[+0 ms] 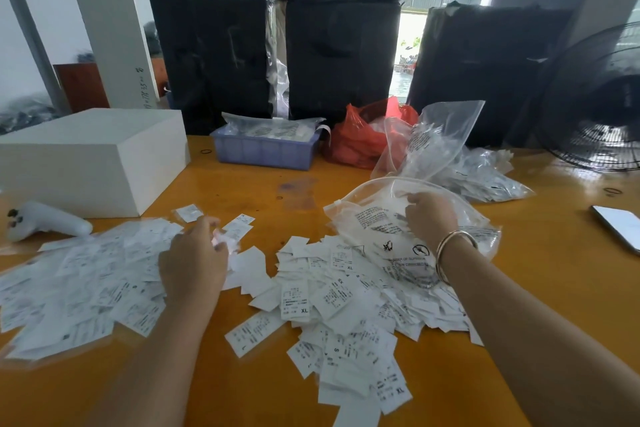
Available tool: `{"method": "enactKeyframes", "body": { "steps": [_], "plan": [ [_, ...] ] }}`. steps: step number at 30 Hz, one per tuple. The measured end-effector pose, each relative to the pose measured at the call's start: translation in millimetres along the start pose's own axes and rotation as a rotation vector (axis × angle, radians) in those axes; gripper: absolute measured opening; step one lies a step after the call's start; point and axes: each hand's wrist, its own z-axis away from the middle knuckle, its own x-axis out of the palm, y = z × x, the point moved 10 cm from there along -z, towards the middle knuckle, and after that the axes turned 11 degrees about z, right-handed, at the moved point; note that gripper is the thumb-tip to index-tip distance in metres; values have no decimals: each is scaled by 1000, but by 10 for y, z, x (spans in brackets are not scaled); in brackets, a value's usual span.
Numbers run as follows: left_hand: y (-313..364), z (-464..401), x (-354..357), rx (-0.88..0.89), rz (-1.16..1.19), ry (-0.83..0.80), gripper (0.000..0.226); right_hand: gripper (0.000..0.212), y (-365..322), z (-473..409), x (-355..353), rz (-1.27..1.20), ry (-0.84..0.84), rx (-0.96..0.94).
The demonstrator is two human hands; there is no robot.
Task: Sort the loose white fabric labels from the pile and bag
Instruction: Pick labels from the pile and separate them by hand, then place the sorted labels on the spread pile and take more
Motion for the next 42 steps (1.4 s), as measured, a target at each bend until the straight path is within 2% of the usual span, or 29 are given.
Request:
{"method": "enactKeyframes", "body": {
  "steps": [2,5,9,12,15,17,20,21,22,26,29,32,35,37,40,42],
  "plan": [
    [-77,-1,32,-16,-140,-22,37,29,9,-16,234,240,-175,-35],
    [-74,-10,34,4,-223,-17,40,24,-21,25,372,314,-218,-63],
    [226,35,49,179,-96,-15,35,17,-36,22,354,295,-150,-46],
    [496,139,158,329,45,-109,28,17,65,4,374,140,-184,17],
    [722,285,288,467,143,-222,23,20,82,-5,350,125,-208,12],
    [797,355,357,506,193,-285,22,17,30,8,239,235,-147,-21],
    [830,402,403,521,245,-331,20,16,-127,50,-5,447,63,-118],
    [832,408,413,520,257,-341,20,16,-157,64,-24,472,86,-140],
    [833,412,418,518,268,-348,20,16,-162,65,2,460,56,-147],
    [852,435,442,537,282,-370,19,28,-66,67,332,318,-235,-97],
    [840,440,486,532,285,-398,19,32,10,41,417,220,-243,-53],
    [821,421,508,521,285,-401,18,22,87,8,431,65,-235,10],
    [810,416,526,517,290,-408,17,29,166,-11,420,1,-226,42],
    [808,417,534,518,287,-411,17,33,147,5,316,105,-153,21],
    [800,404,531,498,297,-402,17,35,-89,116,-79,261,157,-97],
    [803,391,513,470,338,-391,17,26,-309,268,-325,105,328,-214]
  ]
}}
